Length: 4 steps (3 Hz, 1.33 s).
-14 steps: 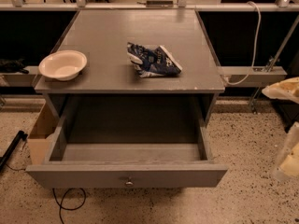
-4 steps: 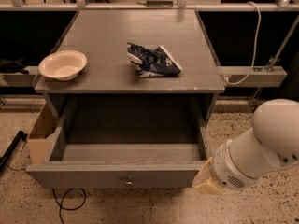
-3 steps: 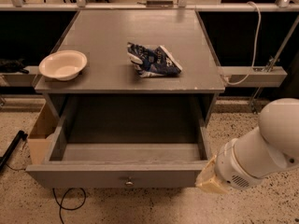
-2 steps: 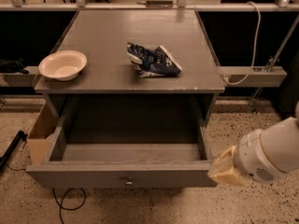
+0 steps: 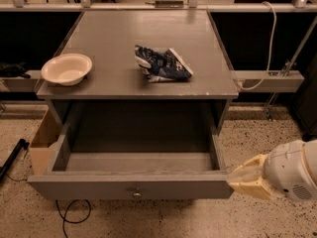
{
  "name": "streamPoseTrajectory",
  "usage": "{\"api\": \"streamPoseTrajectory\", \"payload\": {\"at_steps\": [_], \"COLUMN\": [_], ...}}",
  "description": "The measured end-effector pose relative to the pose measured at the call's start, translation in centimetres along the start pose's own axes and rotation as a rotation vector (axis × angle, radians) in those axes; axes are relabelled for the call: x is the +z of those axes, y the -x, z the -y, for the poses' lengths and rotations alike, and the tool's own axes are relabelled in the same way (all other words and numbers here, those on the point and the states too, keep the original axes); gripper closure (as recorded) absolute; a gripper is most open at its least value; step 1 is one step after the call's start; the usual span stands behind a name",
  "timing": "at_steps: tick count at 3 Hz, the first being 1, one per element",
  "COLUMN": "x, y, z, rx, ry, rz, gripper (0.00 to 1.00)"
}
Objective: Close top drawer
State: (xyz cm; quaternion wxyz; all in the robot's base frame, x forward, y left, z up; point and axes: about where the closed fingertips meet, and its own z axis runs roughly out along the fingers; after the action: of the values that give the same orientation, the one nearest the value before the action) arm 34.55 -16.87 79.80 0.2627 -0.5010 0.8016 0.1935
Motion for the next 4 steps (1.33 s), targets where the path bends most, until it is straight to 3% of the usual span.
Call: {"api": "streamPoseTrajectory", "payload": {"at_steps": [2, 3, 4], "x": [1.4, 4.5, 7.4], "y": [-0.4, -1.4, -1.1], "z": [-0.3, -1.0, -1.7], "rx": [0.022, 0.048, 0.019], "ry": [0.013, 0.038, 0.033], "rz": [0.011, 0.010, -0.018], "gripper": [1.00, 1.00, 1.00]}}
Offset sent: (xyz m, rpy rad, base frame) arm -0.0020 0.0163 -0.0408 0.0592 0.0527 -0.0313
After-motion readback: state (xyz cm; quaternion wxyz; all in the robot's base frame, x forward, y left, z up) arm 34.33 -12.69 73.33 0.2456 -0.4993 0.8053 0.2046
